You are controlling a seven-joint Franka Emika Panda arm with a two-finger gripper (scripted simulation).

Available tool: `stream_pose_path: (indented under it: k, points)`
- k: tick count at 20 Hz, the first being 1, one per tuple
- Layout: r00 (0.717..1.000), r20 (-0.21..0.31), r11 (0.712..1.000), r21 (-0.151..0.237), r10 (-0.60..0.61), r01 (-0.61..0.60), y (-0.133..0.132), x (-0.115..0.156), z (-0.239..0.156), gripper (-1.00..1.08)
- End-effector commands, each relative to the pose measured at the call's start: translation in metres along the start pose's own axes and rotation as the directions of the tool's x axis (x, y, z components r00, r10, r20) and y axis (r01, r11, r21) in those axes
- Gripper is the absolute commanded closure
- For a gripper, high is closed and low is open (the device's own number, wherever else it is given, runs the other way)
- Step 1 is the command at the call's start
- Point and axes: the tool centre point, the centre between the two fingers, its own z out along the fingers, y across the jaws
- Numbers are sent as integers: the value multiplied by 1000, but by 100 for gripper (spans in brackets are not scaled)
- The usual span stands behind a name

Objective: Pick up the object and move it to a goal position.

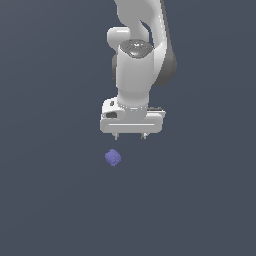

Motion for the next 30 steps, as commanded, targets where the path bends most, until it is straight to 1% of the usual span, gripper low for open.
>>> stream_pose_path:
  k: [1, 4, 7, 9, 11, 14, 18, 24, 27, 30]
  points:
    - [999, 6, 999, 2, 38, -38, 3, 0, 6, -92]
    - [995, 15, 995, 5, 100, -100, 9, -1, 15, -92]
    - [984, 26, 984, 7, 177, -178, 16, -2, 27, -92]
    - [971, 35, 971, 7, 238, -238, 21, -2, 36, -92]
    - [952, 45, 953, 5, 304, -304, 27, -3, 46, -92]
    - [913, 60, 914, -1, 405, -405, 37, -6, 62, -92]
    - [846, 75, 849, -13, 527, -528, 50, -9, 82, -92]
    - [753, 88, 757, -34, 652, -652, 64, -14, 105, -92]
    - [717, 91, 722, -42, 691, -691, 69, -16, 112, -92]
    - [691, 92, 696, -48, 717, -716, 73, -17, 117, -92]
